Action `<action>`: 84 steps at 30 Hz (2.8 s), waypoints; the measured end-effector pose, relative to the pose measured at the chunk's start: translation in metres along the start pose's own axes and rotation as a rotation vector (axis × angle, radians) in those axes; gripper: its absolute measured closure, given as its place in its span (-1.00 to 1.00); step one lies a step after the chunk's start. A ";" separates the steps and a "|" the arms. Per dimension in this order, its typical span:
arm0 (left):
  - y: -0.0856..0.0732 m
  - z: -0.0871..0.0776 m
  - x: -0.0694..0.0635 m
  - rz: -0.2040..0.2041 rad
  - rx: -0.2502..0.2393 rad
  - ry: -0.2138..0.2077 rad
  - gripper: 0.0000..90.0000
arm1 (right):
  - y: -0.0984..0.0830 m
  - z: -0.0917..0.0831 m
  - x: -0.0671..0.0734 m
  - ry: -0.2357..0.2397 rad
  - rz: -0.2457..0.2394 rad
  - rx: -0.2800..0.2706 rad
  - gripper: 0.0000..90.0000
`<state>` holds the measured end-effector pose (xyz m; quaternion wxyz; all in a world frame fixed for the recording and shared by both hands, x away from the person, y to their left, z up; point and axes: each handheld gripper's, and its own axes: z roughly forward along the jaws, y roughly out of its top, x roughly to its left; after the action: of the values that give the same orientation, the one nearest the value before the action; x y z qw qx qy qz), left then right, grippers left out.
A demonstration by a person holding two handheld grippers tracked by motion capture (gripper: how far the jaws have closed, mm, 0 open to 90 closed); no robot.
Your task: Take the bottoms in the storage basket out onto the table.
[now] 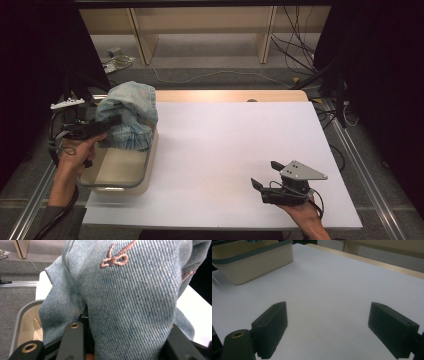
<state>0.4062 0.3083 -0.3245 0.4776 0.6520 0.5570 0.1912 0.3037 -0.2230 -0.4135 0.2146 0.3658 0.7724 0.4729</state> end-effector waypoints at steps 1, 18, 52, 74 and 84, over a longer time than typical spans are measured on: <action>0.000 0.000 0.000 0.000 0.000 0.000 0.29 | 0.000 0.000 0.000 0.000 0.000 0.000 -0.62; 0.002 0.002 -0.014 -0.001 -0.029 -0.051 0.29 | 0.000 0.000 0.000 0.001 0.002 -0.001 -0.62; -0.005 0.022 -0.052 0.025 -0.004 -0.160 0.29 | 0.000 0.000 0.000 0.000 0.001 -0.004 -0.62; -0.012 0.037 -0.080 0.049 0.017 -0.221 0.29 | -0.001 -0.001 -0.001 -0.003 0.003 -0.005 -0.62; -0.018 0.045 -0.093 0.053 0.036 -0.257 0.29 | -0.001 -0.001 -0.001 -0.002 0.004 -0.004 -0.62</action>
<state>0.4033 0.2043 -0.3343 0.5280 0.6943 0.4769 0.1085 0.3034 -0.2242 -0.4138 0.2152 0.3672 0.7706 0.4744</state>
